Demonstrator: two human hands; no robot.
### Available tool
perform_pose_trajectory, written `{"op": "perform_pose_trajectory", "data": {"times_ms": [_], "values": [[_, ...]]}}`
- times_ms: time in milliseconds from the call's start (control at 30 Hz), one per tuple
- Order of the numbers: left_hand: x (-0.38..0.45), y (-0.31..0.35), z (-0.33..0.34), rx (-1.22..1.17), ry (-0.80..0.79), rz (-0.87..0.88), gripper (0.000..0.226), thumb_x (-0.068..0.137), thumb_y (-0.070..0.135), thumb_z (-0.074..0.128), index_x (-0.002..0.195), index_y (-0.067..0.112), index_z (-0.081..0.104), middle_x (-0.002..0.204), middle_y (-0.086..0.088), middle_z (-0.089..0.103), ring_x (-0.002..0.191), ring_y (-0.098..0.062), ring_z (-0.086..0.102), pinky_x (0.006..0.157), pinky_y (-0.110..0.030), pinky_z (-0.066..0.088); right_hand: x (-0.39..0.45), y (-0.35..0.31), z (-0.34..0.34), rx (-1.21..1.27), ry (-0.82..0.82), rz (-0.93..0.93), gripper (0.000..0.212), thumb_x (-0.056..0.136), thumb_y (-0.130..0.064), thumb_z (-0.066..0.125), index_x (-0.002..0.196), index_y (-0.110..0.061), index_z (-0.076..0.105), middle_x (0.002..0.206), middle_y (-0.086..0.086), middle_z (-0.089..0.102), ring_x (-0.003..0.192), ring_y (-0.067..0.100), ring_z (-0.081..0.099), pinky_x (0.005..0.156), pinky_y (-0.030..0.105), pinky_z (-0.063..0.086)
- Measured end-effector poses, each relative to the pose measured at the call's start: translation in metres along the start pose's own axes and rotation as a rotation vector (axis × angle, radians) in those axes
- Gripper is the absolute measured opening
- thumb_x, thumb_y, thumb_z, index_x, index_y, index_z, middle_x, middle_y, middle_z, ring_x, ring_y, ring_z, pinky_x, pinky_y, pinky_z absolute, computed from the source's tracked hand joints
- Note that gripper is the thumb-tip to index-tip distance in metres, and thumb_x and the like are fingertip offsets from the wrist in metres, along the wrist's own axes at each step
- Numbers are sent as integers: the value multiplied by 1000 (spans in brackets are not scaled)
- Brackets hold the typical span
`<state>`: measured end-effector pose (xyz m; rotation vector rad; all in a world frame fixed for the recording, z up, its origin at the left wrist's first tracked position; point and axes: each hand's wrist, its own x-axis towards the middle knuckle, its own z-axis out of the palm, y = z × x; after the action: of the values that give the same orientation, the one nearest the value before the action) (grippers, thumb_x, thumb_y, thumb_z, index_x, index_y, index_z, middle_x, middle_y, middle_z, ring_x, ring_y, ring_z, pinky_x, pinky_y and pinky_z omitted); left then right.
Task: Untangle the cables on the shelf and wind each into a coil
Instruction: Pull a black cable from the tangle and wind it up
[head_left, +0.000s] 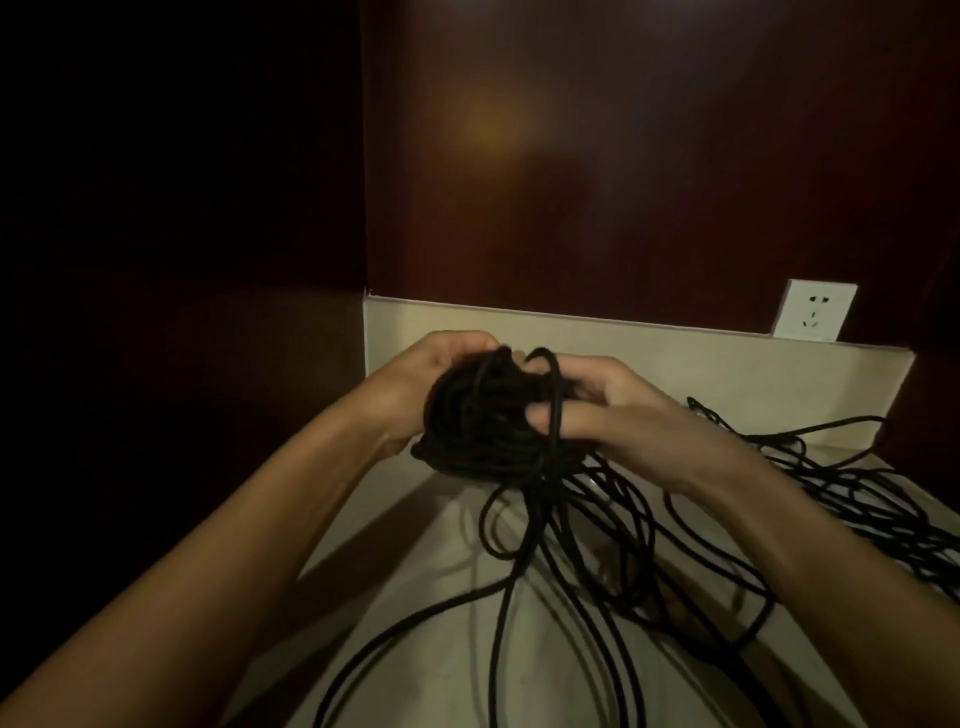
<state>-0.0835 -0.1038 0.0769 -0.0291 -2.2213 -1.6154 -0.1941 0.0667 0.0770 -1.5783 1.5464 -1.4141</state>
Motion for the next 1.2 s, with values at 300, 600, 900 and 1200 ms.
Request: {"op": "perform_pose_trajectory", "data": {"times_ms": [300, 600, 900, 1200], "values": [[-24, 22, -2, 551, 237, 173, 51, 76, 74, 63, 84, 25, 72, 80, 7, 70, 75, -8, 66, 64, -25, 53, 5, 25, 4, 23, 144, 177, 41, 79, -35, 74, 112, -13, 64, 99, 4, 73, 94, 19, 71, 85, 34, 54], [-30, 31, -7, 439, -195, -182, 37, 88, 49, 60, 90, 14, 71, 77, 0, 72, 71, -10, 68, 65, -23, 50, -3, 22, 9, -70, 107, 133, 45, 79, -40, 79, 111, -22, 52, 90, 6, 68, 84, 10, 66, 77, 25, 53], [-25, 19, 1, 228, -140, -189, 22, 88, 30, 66, 77, 11, 69, 67, 3, 70, 65, -7, 68, 60, -12, 47, -2, 19, 11, -95, 152, 118, 46, 82, -43, 66, 119, -25, 47, 113, -2, 61, 93, 10, 67, 77, 30, 56], [-26, 11, -18, 58, -110, -177, 44, 89, 30, 70, 105, -10, 65, 96, -17, 74, 88, -25, 71, 74, -24, 56, -18, 26, 19, 185, 247, 154, 64, 74, -49, 72, 130, -26, 54, 116, 10, 70, 100, 25, 72, 82, 31, 57]]}}
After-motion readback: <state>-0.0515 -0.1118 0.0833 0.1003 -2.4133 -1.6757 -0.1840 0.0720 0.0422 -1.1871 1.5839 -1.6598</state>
